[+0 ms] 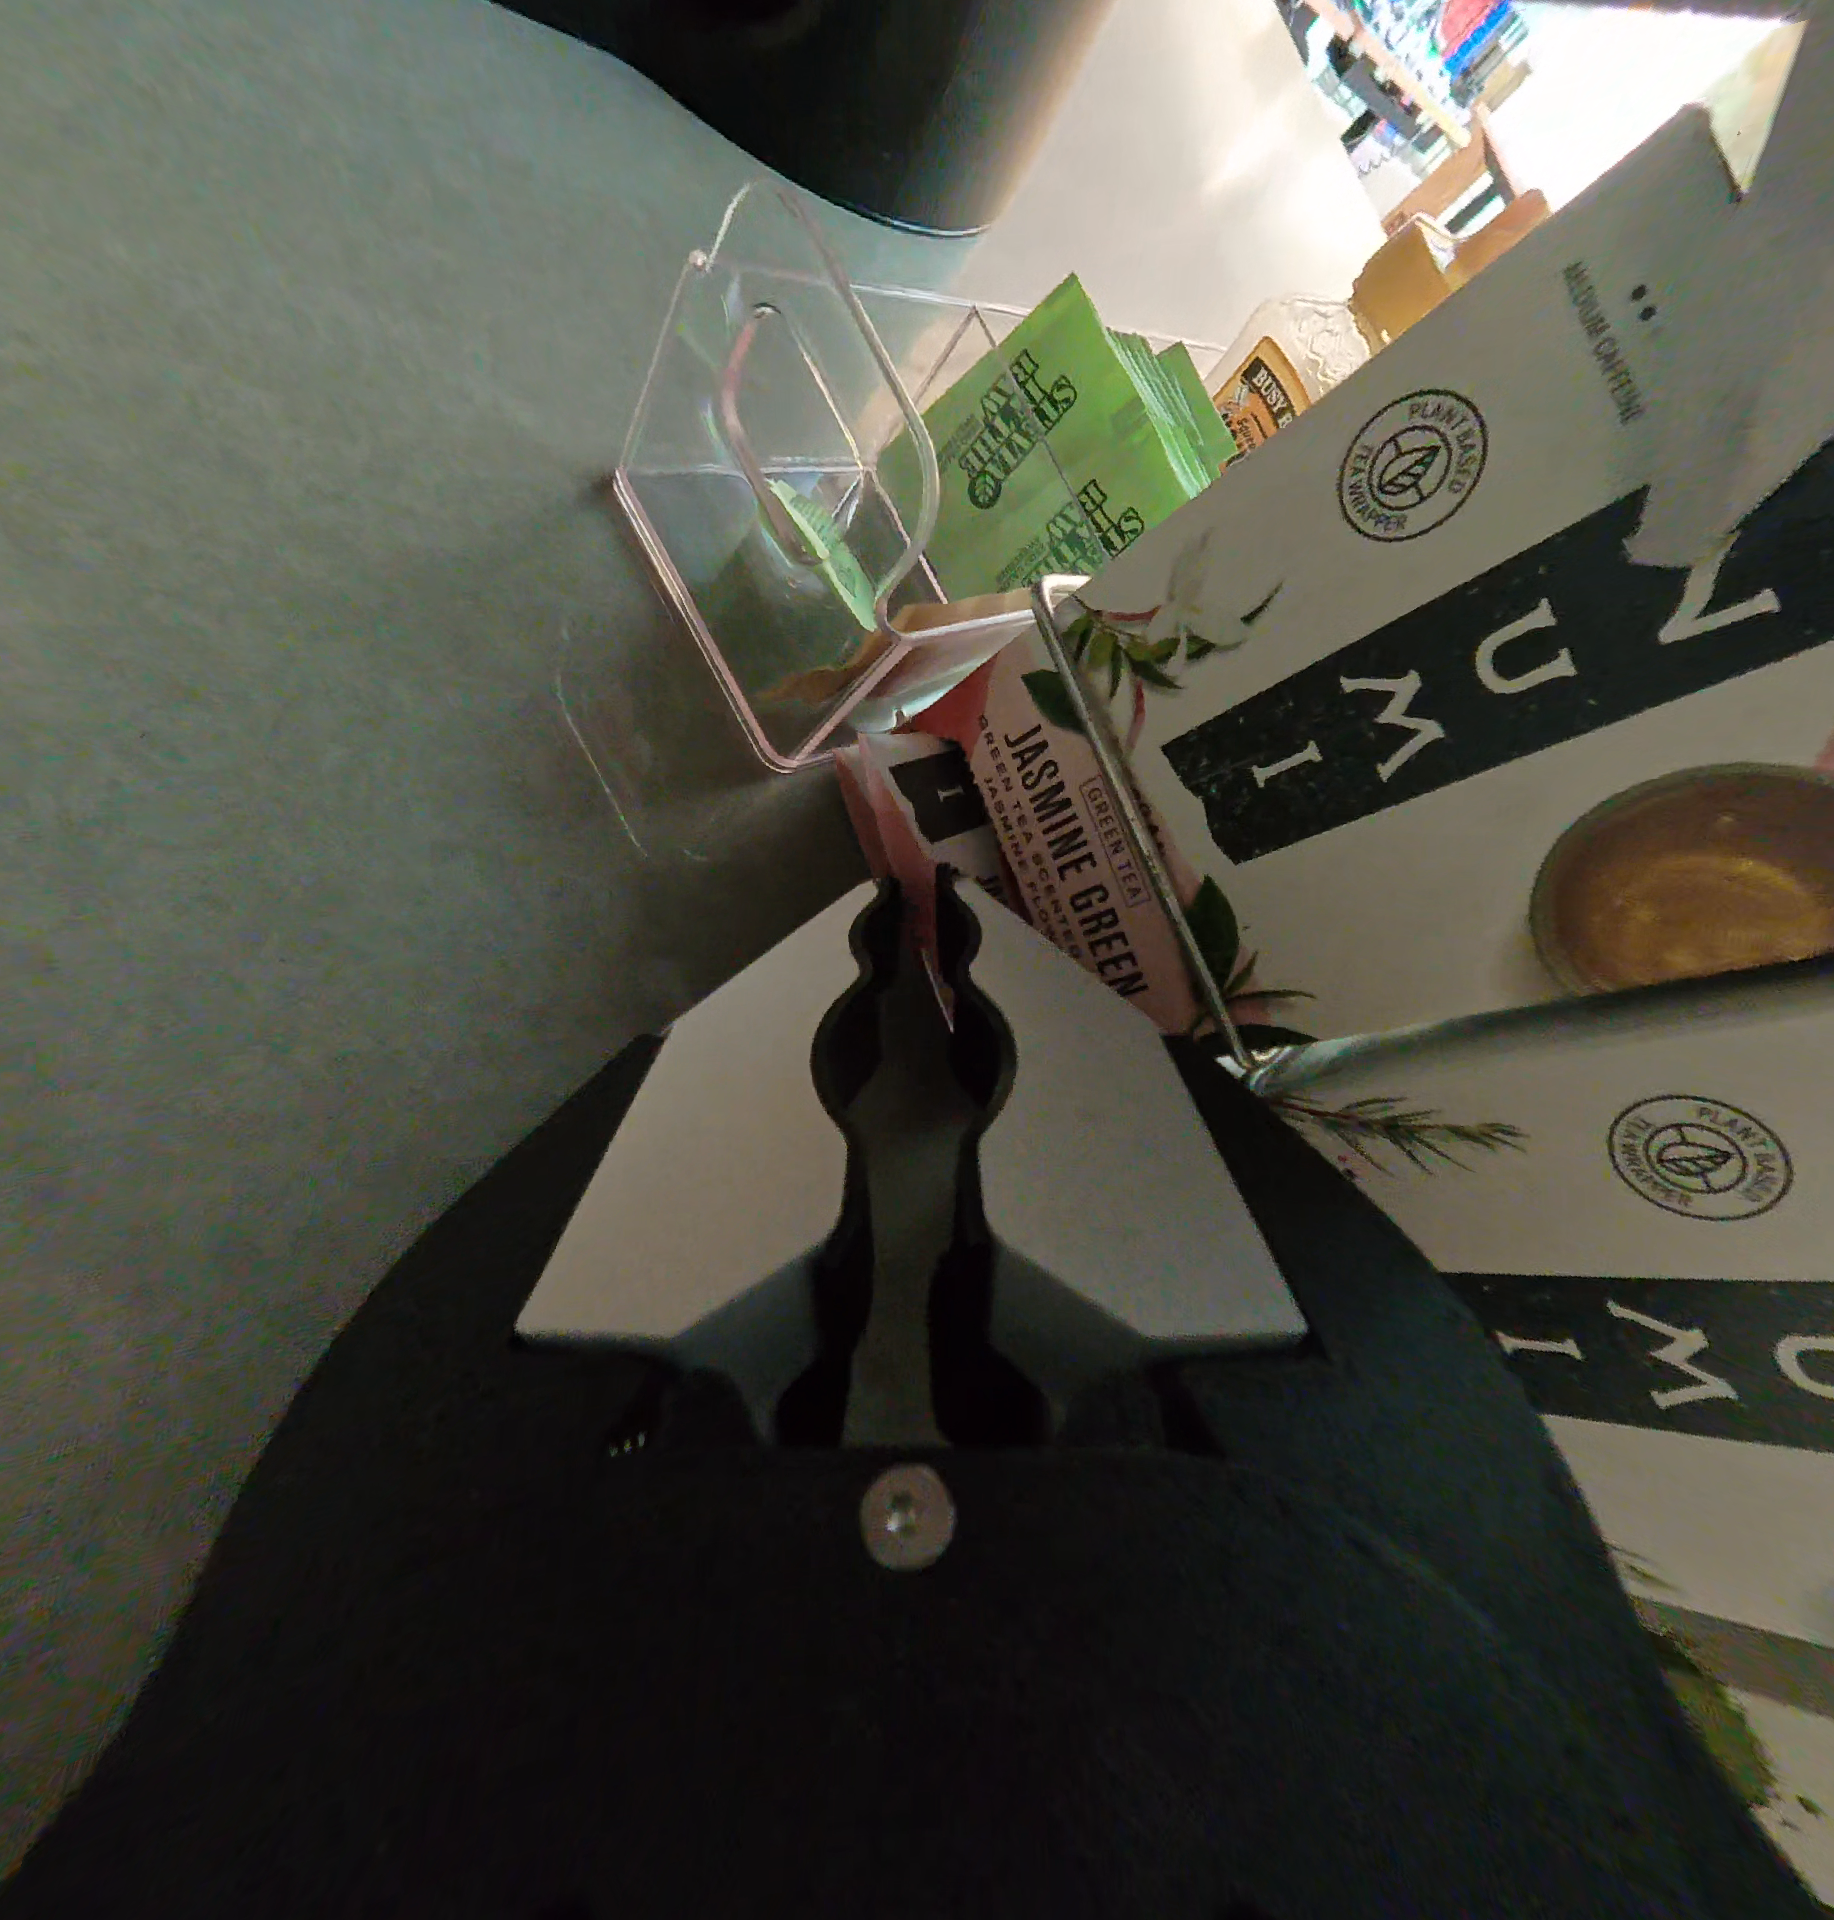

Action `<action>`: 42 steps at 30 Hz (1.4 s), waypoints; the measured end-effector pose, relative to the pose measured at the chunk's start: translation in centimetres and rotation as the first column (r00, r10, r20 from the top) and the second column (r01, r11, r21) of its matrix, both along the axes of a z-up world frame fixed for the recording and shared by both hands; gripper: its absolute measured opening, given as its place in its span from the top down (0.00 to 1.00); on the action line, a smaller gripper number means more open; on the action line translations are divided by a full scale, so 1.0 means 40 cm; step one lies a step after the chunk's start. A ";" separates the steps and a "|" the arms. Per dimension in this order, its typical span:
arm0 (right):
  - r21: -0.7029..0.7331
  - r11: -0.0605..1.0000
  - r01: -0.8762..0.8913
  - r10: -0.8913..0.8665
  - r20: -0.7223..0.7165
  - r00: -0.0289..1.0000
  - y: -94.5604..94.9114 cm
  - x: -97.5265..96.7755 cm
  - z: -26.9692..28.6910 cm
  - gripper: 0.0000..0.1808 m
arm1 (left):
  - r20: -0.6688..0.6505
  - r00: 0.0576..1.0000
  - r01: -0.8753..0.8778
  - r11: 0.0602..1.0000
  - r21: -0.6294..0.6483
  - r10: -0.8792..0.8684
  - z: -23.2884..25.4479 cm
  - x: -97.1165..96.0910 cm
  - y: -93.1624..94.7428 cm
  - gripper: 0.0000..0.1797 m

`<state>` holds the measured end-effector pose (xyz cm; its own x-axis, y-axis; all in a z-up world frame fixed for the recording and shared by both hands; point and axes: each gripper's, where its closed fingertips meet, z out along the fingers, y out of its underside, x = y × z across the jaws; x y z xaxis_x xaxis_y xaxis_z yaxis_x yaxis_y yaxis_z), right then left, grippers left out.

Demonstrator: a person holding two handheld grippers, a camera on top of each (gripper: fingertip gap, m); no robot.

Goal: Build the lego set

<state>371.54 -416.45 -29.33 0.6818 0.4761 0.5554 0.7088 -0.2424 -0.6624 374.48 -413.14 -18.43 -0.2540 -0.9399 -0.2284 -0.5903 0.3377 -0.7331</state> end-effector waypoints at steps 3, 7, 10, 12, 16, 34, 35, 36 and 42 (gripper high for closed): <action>0.003 1.000 -0.005 0.005 -0.002 1.000 0.000 -0.005 0.001 1.00 | 0.002 1.000 -0.002 1.000 -0.002 0.002 0.000 0.000 0.000 0.76; 0.008 1.000 0.002 -0.002 0.005 1.000 0.002 -0.005 0.003 1.00 | 0.003 1.000 -0.003 1.000 -0.001 0.003 0.000 0.000 0.000 0.76; 0.004 1.000 0.001 -0.001 0.006 1.000 -0.001 -0.007 0.006 1.00 | 0.004 1.000 -0.004 1.000 -0.001 0.004 0.000 0.000 0.000 0.76; 0.015 1.000 0.004 -0.004 0.011 1.000 -0.004 -0.009 0.015 1.00 | 0.007 1.000 -0.005 1.000 0.000 0.005 0.000 0.001 0.000 0.76; 0.026 1.000 0.003 -0.004 0.024 1.000 -0.015 -0.017 0.024 1.00 | 0.011 1.000 -0.007 1.000 -0.002 0.007 0.000 0.001 0.001 0.76; 0.064 0.998 0.014 0.017 -0.458 0.889 -0.151 -0.031 0.199 1.00 | 0.058 0.998 -0.001 1.000 0.008 0.000 0.042 -0.011 -0.029 0.65; 0.071 0.997 0.010 0.032 -0.566 0.824 -0.164 -0.026 0.228 1.00 | 0.080 0.997 0.011 1.000 0.008 -0.011 0.061 -0.019 -0.043 0.65; 0.083 0.997 0.012 0.045 -0.653 0.756 -0.176 -0.016 0.257 1.00 | 0.098 0.995 0.032 0.999 0.005 -0.032 0.081 -0.030 -0.062 0.65; 0.092 0.994 -0.051 0.106 -0.850 0.516 -0.243 0.009 0.354 1.00 | 0.067 0.965 0.258 0.961 -0.095 -0.252 0.116 -0.114 -0.228 0.72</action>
<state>371.89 -426.16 -15.18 0.8021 0.5433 -0.2481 -0.1887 -0.1636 -0.9683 369.94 -422.27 -13.81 -0.4784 -0.8645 -0.1541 -0.4533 0.3934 -0.7998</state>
